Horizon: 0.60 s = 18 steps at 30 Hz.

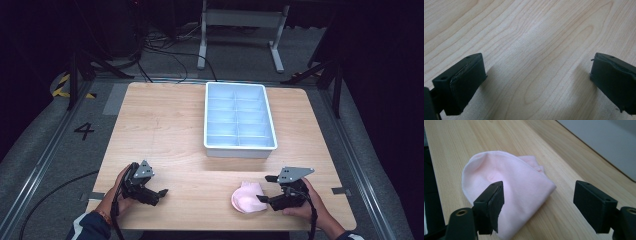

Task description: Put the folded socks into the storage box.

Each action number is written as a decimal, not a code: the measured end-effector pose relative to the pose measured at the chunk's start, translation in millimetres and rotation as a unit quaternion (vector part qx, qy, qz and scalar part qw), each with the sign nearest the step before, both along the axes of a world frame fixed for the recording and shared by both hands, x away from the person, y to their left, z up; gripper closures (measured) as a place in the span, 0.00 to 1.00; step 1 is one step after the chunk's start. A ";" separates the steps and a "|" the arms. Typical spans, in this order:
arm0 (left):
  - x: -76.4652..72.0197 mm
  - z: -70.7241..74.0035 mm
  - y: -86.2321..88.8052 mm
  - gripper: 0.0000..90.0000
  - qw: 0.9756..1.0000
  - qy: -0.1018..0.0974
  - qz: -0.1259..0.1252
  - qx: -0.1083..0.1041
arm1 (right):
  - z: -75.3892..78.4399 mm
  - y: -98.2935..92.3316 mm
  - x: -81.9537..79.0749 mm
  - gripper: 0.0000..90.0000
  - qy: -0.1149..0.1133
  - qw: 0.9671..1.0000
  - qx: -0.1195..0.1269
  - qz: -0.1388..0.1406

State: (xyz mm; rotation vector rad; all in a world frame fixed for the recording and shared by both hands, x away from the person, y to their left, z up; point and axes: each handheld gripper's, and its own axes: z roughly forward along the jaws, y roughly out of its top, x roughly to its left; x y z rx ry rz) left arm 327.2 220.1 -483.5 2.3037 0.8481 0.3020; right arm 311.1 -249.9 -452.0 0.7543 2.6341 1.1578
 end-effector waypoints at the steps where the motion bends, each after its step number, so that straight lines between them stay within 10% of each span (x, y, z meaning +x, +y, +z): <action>1: 0.0 0.0 0.0 0.00 1.000 0.000 0.000 0.000 | -1.0 4.0 0.5 0.28 -0.001 1.000 -0.004 0.002; 18: 0.0 0.0 0.0 0.00 1.000 0.000 0.000 0.000 | -16.2 31.8 10.9 0.26 0.009 0.999 -0.031 0.015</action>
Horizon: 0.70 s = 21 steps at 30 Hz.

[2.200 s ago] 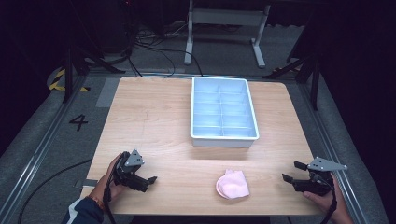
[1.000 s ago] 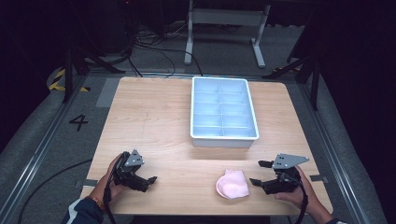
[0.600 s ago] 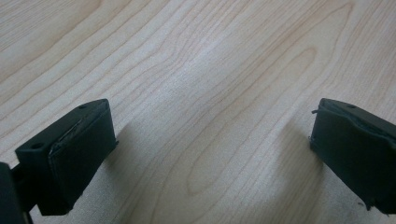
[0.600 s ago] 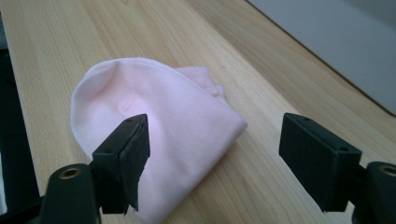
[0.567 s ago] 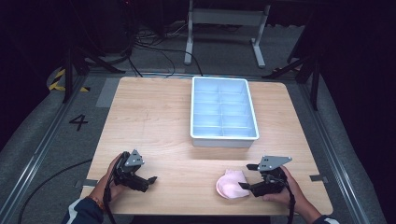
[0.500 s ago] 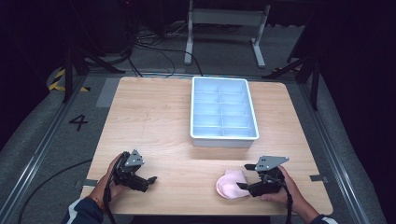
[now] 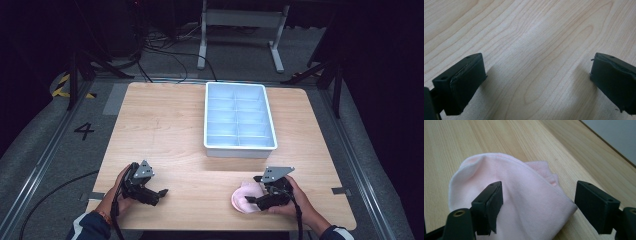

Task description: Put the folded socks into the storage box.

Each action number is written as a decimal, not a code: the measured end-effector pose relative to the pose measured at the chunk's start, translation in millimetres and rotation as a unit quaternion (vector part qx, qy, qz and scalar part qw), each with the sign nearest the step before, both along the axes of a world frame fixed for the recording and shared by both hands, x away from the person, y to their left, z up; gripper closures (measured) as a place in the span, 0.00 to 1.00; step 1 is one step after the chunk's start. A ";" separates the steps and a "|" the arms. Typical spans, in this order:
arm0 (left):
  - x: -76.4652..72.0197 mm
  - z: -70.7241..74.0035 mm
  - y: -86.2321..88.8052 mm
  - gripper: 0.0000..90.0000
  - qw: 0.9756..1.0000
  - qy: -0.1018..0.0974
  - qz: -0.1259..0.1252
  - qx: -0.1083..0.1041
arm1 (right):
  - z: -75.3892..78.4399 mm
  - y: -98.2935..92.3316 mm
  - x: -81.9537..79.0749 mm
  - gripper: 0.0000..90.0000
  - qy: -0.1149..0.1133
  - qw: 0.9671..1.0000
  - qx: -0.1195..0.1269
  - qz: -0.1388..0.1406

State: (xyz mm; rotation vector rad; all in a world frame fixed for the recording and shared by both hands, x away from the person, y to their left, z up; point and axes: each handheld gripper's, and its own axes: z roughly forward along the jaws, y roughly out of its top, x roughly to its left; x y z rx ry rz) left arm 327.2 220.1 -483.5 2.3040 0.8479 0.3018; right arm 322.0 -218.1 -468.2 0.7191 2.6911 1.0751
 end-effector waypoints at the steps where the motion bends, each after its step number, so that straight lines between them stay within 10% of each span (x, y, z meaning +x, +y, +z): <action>1: 0.1 0.0 0.0 0.00 1.000 0.000 0.000 0.000 | -1.1 0.6 0.8 0.25 -0.001 1.000 -0.002 -0.001; 11: -0.3 -0.1 0.0 0.00 1.000 0.000 0.001 0.000 | -9.2 0.1 6.4 0.21 0.014 1.000 0.007 -0.007; 21: 0.0 0.0 0.1 0.00 1.000 0.000 -0.001 0.000 | -6.6 -0.8 2.1 0.74 0.036 0.997 0.033 0.054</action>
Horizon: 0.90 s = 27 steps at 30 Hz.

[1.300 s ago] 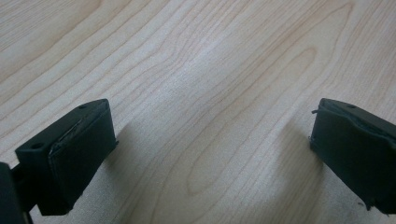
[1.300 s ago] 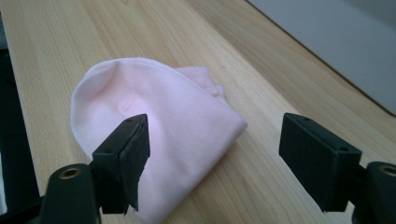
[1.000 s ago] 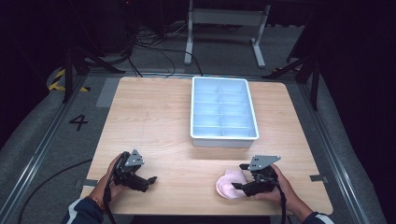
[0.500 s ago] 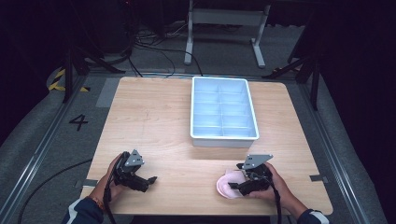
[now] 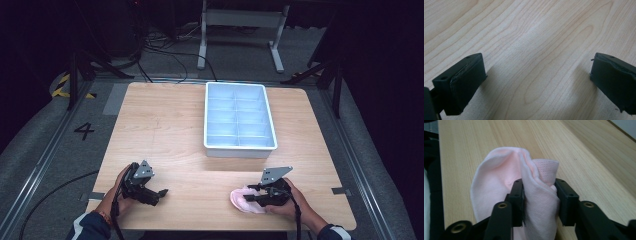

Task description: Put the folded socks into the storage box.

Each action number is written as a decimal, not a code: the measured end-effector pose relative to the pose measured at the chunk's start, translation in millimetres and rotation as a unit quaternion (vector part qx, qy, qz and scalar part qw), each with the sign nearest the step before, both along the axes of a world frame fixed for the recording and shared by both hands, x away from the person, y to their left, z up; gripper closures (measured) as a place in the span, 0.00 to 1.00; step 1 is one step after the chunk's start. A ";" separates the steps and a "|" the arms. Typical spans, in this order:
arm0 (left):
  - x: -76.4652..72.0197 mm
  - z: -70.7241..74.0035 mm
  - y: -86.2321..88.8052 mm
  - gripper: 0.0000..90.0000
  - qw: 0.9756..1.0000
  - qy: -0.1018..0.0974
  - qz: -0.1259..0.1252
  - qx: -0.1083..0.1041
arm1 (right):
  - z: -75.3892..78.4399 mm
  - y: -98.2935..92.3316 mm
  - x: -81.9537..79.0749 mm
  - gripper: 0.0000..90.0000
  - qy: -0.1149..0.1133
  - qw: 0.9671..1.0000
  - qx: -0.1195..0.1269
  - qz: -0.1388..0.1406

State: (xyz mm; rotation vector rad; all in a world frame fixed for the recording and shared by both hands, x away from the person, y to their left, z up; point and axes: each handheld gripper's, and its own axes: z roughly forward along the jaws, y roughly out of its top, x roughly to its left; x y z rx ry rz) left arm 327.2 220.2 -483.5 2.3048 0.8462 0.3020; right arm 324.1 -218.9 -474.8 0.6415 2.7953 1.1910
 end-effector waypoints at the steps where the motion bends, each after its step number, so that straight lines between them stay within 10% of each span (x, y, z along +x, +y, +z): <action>1: 0.0 0.0 0.0 0.00 1.000 0.000 0.000 0.000 | 0.0 0.0 0.0 0.74 0.000 1.000 0.000 0.000; 27: 0.6 0.2 0.3 0.00 1.000 -0.001 -0.003 0.001 | 27.6 -23.7 -0.9 0.82 -0.054 0.998 0.019 -0.025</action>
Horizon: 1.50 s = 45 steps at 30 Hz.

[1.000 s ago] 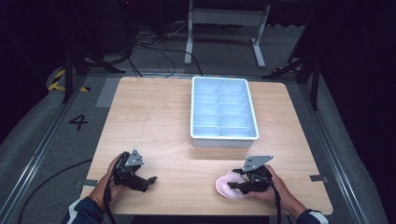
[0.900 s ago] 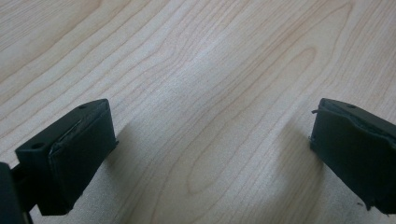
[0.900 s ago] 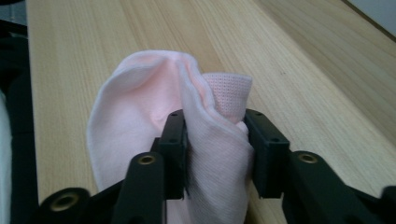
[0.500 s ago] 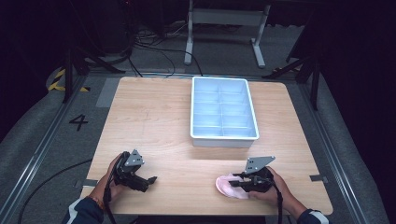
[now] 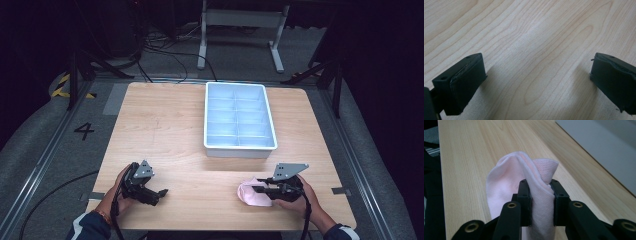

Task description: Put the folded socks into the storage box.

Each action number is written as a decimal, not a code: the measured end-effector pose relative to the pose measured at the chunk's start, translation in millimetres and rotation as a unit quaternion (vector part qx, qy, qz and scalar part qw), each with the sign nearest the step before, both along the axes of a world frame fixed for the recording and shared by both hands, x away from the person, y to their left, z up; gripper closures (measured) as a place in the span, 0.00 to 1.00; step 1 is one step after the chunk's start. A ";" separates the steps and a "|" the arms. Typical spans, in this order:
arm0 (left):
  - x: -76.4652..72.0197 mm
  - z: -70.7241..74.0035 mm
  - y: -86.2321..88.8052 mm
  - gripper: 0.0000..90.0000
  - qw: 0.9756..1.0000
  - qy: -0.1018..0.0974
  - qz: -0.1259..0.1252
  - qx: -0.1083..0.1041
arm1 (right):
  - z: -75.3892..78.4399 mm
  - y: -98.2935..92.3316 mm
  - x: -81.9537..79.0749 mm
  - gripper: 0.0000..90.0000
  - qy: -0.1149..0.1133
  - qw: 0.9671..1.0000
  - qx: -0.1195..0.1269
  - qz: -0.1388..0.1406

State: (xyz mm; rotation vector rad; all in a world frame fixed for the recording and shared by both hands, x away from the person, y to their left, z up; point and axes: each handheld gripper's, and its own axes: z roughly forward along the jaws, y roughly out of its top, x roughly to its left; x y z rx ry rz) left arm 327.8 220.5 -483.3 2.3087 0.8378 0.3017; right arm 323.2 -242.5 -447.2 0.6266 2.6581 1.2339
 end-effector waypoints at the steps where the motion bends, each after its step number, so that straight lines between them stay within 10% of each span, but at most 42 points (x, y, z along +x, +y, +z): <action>1: 0.1 0.0 0.1 0.00 1.000 0.000 0.000 0.000 | 2.4 -1.8 0.4 0.82 -0.001 1.000 0.006 -0.002; 45: 1.7 -0.4 -0.3 0.00 1.000 0.000 -0.002 -0.003 | 75.5 -30.1 24.4 0.82 -0.093 0.993 0.064 -0.031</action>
